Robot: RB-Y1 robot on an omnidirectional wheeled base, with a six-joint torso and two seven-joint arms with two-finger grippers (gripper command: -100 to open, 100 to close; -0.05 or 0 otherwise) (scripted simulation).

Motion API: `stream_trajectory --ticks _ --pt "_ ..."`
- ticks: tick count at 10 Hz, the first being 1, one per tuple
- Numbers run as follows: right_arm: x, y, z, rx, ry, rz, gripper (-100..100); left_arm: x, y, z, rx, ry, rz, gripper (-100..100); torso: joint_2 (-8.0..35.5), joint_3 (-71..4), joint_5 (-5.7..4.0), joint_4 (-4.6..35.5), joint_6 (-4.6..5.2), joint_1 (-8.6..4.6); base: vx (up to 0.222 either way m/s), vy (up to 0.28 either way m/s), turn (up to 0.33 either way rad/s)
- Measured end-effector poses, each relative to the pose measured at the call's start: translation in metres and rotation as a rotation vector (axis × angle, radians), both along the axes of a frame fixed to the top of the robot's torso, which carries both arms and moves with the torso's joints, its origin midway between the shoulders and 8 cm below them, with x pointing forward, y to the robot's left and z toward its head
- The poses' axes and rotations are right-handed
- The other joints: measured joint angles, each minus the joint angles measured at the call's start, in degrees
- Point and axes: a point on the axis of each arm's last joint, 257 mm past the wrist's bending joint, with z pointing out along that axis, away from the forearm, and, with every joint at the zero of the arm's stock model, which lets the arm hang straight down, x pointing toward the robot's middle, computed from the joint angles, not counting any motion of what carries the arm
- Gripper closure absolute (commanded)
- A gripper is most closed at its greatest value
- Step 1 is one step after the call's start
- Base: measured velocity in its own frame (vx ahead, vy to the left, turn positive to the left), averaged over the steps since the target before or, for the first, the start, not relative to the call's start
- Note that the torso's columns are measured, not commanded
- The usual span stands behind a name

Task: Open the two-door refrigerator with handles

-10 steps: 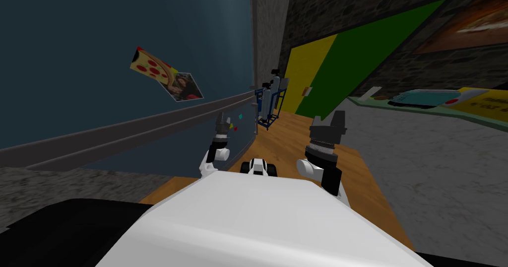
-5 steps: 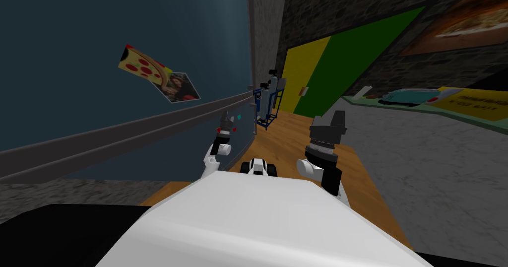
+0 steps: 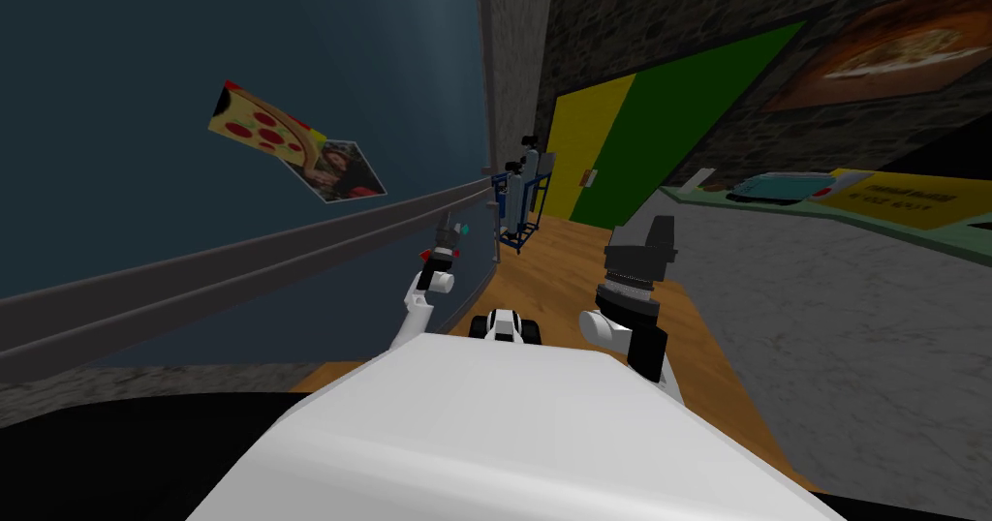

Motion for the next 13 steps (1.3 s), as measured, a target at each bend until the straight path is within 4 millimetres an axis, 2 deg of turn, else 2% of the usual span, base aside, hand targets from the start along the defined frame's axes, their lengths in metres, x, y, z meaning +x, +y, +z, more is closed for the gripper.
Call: stream_trajectory --ticks 13 --pt "0.0 0.0 0.0 0.0 0.0 0.0 0 0.093 -0.022 0.005 -0.045 0.127 -0.074 -100 -0.01 -0.01 0.01 0.0 0.01 0.02 0.006 0.014 -0.057"
